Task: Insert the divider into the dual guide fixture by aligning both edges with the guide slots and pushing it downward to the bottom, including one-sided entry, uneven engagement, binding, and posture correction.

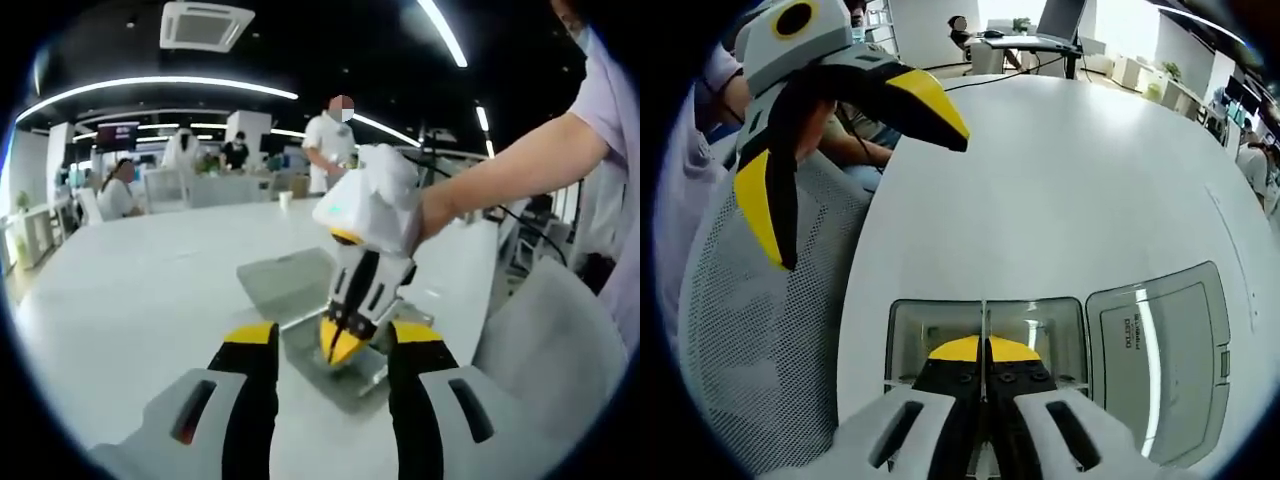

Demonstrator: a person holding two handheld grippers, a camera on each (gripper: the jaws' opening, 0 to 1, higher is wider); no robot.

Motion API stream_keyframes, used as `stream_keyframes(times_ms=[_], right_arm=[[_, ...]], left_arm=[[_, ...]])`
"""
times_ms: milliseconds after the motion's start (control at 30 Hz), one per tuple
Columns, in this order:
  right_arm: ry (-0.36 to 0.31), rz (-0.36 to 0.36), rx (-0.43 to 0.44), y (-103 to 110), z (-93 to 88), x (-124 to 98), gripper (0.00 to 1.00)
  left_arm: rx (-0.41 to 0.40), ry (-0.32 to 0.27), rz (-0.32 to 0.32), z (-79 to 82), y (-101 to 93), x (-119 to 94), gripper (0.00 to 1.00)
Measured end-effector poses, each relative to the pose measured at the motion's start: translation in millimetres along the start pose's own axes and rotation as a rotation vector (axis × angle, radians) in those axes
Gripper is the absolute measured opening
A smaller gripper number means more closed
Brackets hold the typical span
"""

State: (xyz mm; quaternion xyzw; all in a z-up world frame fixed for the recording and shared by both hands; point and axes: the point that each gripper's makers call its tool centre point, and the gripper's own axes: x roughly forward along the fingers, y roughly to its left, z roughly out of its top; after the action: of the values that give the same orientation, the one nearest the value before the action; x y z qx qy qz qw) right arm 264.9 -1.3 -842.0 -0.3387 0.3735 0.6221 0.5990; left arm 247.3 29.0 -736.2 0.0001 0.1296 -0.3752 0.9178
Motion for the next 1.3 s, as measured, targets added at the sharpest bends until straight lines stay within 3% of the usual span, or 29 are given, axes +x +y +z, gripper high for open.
stream_keyframes(times_ms=[700,767,900,1300], right_arm=[[-0.013,0.002,0.015,0,-0.5,0,0.0],[-0.018,0.013,0.025,2,-0.1,0,0.05],[-0.015,0.001,0.019,0,-0.3,-1,0.05],[-0.136,-0.02,0.085,-3,17.9,-23,0.13]], left_arm=[[-0.002,0.002,0.0,-0.7,-0.7,1,0.42],[-0.003,0.004,-0.001,-0.8,-1.3,1,0.42],[-0.002,0.006,-0.002,-0.4,-3.2,1,0.42],[-0.003,0.009,-0.008,-1.5,-3.1,1,0.42]])
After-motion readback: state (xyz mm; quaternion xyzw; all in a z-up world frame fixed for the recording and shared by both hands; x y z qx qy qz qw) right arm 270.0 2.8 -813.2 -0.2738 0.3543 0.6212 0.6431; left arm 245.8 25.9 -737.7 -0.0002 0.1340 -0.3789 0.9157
